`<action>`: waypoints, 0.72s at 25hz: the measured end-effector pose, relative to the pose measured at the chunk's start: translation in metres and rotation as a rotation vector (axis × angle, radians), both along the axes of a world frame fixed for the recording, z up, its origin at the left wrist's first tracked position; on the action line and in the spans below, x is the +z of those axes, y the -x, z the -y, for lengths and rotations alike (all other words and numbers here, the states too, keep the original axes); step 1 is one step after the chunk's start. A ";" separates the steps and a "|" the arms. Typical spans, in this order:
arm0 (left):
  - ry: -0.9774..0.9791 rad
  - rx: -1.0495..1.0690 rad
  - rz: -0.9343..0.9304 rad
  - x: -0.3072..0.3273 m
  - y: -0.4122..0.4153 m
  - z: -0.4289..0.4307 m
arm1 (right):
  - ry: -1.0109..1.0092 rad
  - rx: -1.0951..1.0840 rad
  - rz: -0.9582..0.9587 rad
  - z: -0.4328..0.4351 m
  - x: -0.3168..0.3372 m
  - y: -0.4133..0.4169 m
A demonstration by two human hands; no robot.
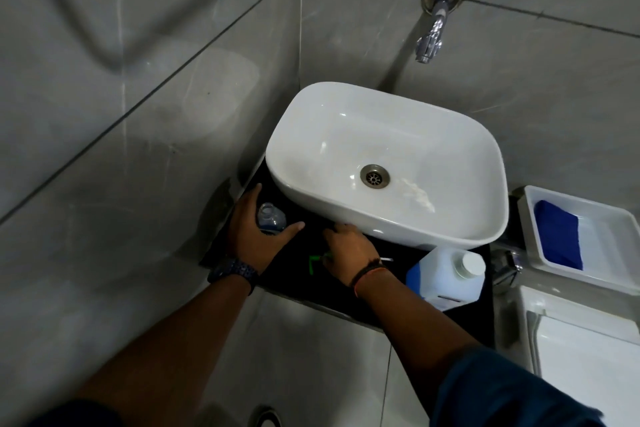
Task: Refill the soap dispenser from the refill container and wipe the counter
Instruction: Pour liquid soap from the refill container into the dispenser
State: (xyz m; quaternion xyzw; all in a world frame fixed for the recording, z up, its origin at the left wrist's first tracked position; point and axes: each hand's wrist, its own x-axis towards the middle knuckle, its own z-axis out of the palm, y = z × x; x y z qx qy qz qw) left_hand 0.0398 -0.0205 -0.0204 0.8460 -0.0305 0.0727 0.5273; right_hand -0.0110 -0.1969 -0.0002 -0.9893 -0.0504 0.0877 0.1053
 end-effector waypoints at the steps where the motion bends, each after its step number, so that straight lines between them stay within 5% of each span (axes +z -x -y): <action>1: 0.008 -0.005 0.000 0.007 0.000 0.000 | -0.050 -0.005 0.025 0.001 0.012 0.000; 6: -0.114 -0.034 0.165 0.061 0.004 0.026 | -0.348 -0.103 0.368 0.025 0.081 0.016; 12: -0.126 -0.235 0.398 0.115 0.050 0.118 | -0.573 -0.499 0.721 0.116 0.118 0.081; 14: -0.145 -0.355 0.416 0.117 0.067 0.145 | -0.631 -0.602 0.650 0.144 0.109 0.107; 18: -0.270 -0.587 0.360 0.109 0.090 0.179 | -0.675 -0.501 0.155 0.171 0.082 0.144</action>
